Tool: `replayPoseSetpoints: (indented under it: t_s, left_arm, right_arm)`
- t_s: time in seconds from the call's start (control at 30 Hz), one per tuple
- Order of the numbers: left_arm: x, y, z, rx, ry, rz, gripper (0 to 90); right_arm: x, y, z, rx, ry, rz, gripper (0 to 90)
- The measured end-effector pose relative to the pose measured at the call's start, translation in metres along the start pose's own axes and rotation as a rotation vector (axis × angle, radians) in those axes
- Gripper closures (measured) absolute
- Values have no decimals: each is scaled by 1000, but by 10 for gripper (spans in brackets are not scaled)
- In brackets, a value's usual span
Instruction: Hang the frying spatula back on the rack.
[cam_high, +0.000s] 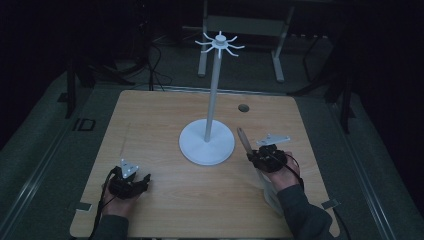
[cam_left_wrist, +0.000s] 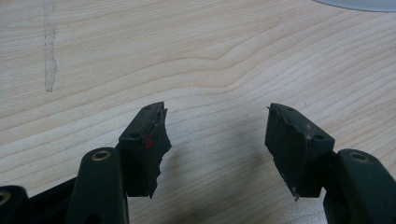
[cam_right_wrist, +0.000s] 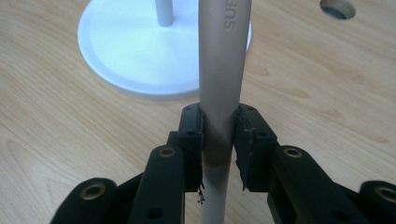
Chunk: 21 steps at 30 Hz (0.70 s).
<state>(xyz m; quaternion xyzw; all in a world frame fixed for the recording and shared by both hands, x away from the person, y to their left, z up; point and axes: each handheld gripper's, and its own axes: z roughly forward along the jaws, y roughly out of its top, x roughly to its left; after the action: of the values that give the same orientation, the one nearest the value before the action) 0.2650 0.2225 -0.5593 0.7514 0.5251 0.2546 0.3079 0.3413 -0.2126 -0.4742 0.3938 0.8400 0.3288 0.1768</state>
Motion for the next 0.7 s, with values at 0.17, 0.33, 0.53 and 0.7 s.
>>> replayPoseSetpoints:
  t_s: [0.17,0.33,0.53,0.7]
  left_arm:
    - [0,0,0,0,0,0,389]
    - [0,0,0,-2,1,-1,389]
    - [0,0,0,1,1,2,389]
    - [0,0,0,0,1,2,389]
  right_arm:
    - [1,4,-7,-29,-5,0,734]
    - [2,8,-11,-56,-10,-1,734]
    - [4,13,-17,-102,-10,-2,734]
    - [5,19,-24,-143,-12,-10,735]
